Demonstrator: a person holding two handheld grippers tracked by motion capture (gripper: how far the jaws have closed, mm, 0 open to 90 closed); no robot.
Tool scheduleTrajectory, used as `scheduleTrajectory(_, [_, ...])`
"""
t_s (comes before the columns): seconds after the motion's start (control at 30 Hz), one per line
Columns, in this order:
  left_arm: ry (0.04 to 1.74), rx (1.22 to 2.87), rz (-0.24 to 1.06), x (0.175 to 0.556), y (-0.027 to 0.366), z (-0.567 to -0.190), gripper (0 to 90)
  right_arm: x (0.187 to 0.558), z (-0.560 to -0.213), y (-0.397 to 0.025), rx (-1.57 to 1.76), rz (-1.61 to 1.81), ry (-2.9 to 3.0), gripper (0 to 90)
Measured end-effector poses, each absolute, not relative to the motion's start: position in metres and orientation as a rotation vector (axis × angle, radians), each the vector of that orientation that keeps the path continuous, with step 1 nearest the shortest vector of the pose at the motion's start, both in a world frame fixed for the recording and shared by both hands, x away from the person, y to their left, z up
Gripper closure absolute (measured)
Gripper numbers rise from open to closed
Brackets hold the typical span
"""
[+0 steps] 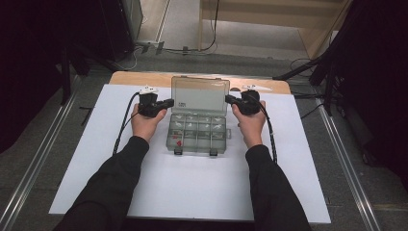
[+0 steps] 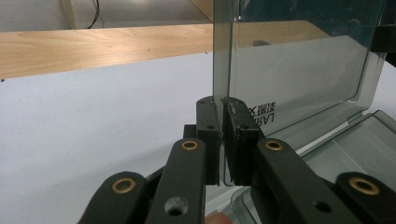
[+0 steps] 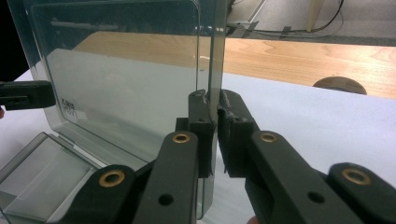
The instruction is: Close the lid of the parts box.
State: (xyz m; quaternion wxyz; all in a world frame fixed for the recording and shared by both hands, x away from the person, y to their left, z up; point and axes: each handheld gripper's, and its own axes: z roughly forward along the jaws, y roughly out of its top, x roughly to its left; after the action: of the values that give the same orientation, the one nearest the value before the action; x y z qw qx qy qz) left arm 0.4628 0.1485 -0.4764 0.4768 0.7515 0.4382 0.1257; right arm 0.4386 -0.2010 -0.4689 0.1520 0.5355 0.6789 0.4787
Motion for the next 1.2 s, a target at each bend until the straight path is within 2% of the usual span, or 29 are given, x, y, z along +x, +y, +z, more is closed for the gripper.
scheduleTrajectory(0.1, [1.065, 1.849, 0.321, 0.461, 0.147, -0.475, 82.8, 0.437, -0.469, -0.2, 1.533, 1.373, 1.937, 85.9])
scheduleTrajectory(0.2, [1.066, 1.825, 0.266, 0.461, 0.152, -0.471, 70.4, 0.436, -0.469, -0.199, 1.523, 1.373, 1.934, 85.9])
scheduleTrajectory(0.33, [1.045, 1.791, 0.231, 0.459, 0.162, -0.462, 69.9, 0.433, -0.469, -0.199, 1.508, 1.376, 1.932, 85.9])
scheduleTrajectory(0.43, [1.051, 1.741, 0.21, 0.459, 0.17, -0.455, 73.3, 0.432, -0.469, -0.199, 1.487, 1.378, 1.929, 85.9])
scheduleTrajectory(0.53, [1.101, 1.706, 0.19, 0.464, 0.175, -0.454, 88.1, 0.43, -0.469, -0.199, 1.476, 1.38, 1.925, 85.9])
scheduleTrajectory(0.57, [1.122, 1.707, 0.176, 0.468, 0.175, -0.456, 90.0, 0.43, -0.469, -0.199, 1.476, 1.376, 1.925, 85.9])
scheduleTrajectory(0.93, [1.205, 1.692, 0.1, 0.495, 0.16, -0.47, 90.0, 0.425, -0.469, -0.2, 1.438, 1.384, 1.918, 85.7])
scheduleTrajectory(1.2, [1.157, 1.703, 0.086, 0.499, 0.151, -0.47, 90.0, 0.424, -0.47, -0.201, 1.411, 1.4, 1.919, 85.3])
